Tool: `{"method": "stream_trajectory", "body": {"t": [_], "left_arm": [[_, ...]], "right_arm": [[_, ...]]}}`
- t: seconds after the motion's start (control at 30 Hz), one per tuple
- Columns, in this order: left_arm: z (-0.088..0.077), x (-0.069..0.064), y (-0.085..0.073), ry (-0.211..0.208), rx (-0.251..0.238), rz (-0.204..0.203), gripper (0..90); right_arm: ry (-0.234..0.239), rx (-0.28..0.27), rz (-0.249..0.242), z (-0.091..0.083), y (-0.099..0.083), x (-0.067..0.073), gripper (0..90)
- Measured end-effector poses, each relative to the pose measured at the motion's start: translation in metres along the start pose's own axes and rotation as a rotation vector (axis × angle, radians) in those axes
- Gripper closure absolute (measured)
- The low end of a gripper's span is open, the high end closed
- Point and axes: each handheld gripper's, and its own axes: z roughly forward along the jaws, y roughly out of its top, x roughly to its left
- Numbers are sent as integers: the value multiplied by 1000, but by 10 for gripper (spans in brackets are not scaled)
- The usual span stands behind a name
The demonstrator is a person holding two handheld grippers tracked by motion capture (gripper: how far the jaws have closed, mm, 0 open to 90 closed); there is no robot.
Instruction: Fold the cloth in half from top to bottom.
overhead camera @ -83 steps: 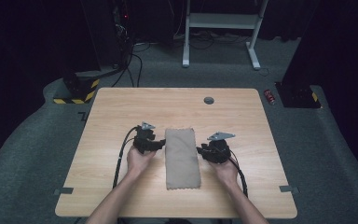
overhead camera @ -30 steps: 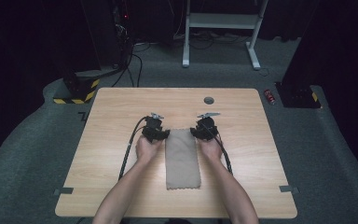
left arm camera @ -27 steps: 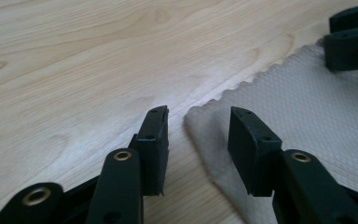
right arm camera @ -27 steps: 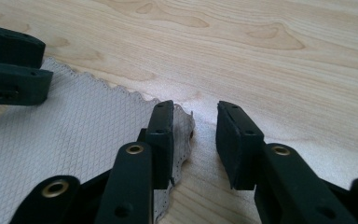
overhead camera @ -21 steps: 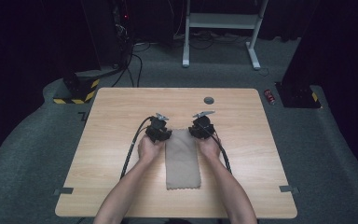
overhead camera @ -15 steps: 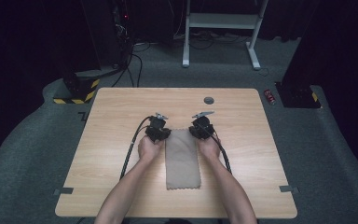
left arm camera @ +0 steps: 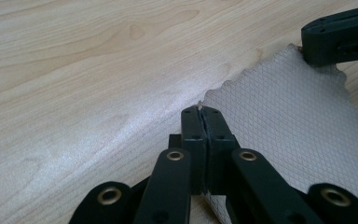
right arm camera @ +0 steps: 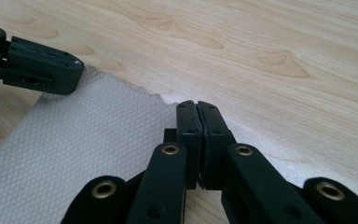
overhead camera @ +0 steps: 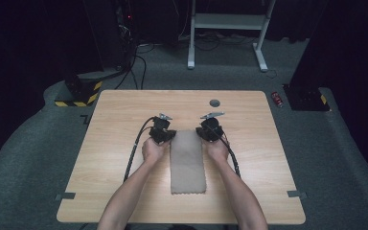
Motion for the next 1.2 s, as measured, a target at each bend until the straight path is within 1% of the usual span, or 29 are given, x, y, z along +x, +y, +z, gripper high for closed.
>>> {"method": "stream_trajectory", "body": {"t": [0.1,0.13,0.17,0.23,0.3,0.4,0.47,0.53,0.6,0.77,0.8,0.9,1.1,1.2], "left_arm": [[0,-1,6,-2,-3,10,889],[0,-1,8,-4,-13,10,889],[0,0,10,-13,-21,1,889],[1,0,14,-20,-20,-3,890],[2,-1,19,-17,-21,11,889],[-1,-3,22,-30,-43,7,888],[-3,-4,21,-42,-47,5,887],[-4,-6,20,-36,-44,24,887],[-6,-7,19,-35,-43,30,887],[-10,-7,16,-48,-37,28,887],[-10,-7,15,-46,-35,35,887],[-11,-9,12,-54,-31,43,887],[-17,-13,5,-76,-32,55,886],[-19,-15,-1,-86,-24,73,886]], "right_arm": [[-7,-9,5,-2,0,-2,885],[-10,-11,9,-2,1,-3,885],[-13,-12,14,-3,1,-4,886],[-13,-23,32,-5,1,-7,886],[-17,-30,37,-7,2,-9,886],[-17,-40,48,-10,1,-13,886],[-12,-44,53,-14,1,-15,885],[-12,-44,45,-17,0,-14,886],[-17,-44,23,-19,1,-12,886],[-14,-32,-9,-21,0,-7,885],[-13,-34,-14,-21,-1,-6,885],[-3,-37,-17,-24,-4,-5,885],[21,-24,-28,-26,-14,-2,885],[34,-22,-28,-29,-19,0,885]]}}
